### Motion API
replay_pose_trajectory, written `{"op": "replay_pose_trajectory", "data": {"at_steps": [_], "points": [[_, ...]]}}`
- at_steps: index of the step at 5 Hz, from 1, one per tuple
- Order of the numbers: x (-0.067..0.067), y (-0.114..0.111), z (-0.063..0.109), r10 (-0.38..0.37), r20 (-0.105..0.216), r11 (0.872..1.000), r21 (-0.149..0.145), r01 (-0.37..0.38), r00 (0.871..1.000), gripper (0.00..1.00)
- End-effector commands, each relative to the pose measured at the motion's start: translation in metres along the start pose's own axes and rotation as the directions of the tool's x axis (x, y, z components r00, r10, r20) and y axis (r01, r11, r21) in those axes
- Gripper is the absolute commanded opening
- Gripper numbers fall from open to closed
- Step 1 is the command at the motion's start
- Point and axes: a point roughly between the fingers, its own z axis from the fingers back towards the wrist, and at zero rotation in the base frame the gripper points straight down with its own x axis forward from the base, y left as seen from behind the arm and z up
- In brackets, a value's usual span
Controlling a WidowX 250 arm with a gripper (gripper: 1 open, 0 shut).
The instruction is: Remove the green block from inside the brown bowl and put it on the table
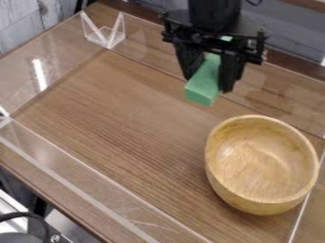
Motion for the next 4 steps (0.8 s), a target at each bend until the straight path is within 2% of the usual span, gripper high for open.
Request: {"op": "replay_pose_trajectory", "data": {"at_steps": [1, 4], "points": [[-0.0007, -0.0071, 0.0094, -0.022, 0.059, 1.000, -0.002, 0.022, 0.998, 0.00], [0.0014, -0.0094, 0.0060, -0.030, 0.098, 0.999, 0.016, 0.029, 0.995, 0.00]]}}
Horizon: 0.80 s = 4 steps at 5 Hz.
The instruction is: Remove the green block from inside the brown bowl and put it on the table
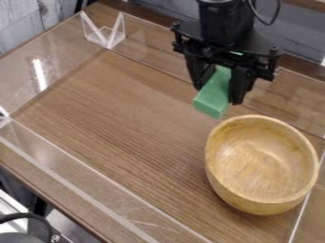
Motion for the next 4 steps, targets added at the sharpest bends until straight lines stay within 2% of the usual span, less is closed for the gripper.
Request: {"op": "replay_pose_trajectory", "data": {"at_steps": [1, 4], "points": [[0.0050, -0.0003, 0.0157, -0.011, 0.073, 1.000, -0.001, 0.011, 0.997, 0.00], [0.0049, 0.0075, 0.0154, -0.006, 0.106, 1.000, 0.016, 0.005, 0.994, 0.00]]}}
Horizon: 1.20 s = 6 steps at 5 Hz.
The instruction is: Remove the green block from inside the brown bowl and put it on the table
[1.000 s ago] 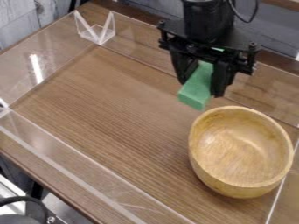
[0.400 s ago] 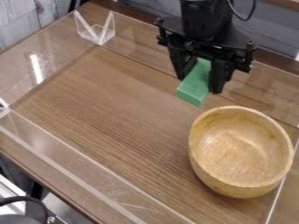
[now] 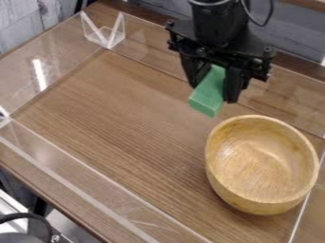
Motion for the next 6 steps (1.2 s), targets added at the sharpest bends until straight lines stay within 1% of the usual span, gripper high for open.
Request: {"op": "replay_pose_trajectory", "data": {"at_steps": [1, 2, 3, 4, 5, 6], "points": [[0.006, 0.005, 0.013, 0.010, 0.067, 1.000, 0.004, -0.010, 0.998, 0.00], [0.007, 0.010, 0.011, 0.018, 0.078, 1.000, 0.012, -0.019, 0.997, 0.00], [0.002, 0.021, 0.009, 0.023, 0.076, 1.000, 0.019, -0.025, 0.997, 0.00], [-0.006, 0.035, 0.005, 0.023, 0.077, 0.999, 0.025, -0.025, 0.997, 0.00], [-0.013, 0.043, -0.005, 0.012, 0.085, 0.999, 0.033, -0.015, 0.996, 0.00], [-0.013, 0.052, -0.017, 0.005, 0.088, 0.999, 0.044, -0.009, 0.996, 0.00]]}}
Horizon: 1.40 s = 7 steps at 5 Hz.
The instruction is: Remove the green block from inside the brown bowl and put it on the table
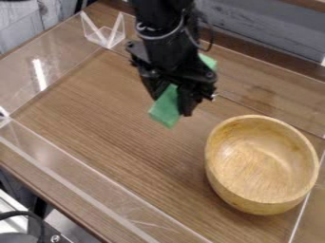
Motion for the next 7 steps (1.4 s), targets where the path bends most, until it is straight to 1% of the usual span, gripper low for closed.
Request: {"op": "replay_pose_trajectory", "data": {"at_steps": [1, 2, 4, 6, 7], "points": [[0.009, 0.009, -0.004, -0.010, 0.032, 1.000, 0.013, 0.010, 0.999, 0.00], [0.011, 0.017, -0.015, -0.013, 0.028, 1.000, 0.028, 0.012, 1.000, 0.00], [0.015, 0.028, -0.032, -0.003, 0.008, 0.999, 0.047, 0.002, 1.000, 0.00], [0.029, 0.031, -0.038, 0.007, 0.019, 0.999, 0.050, -0.008, 1.000, 0.00], [0.029, 0.031, -0.039, 0.015, 0.015, 0.999, 0.050, -0.016, 1.000, 0.00]]}}
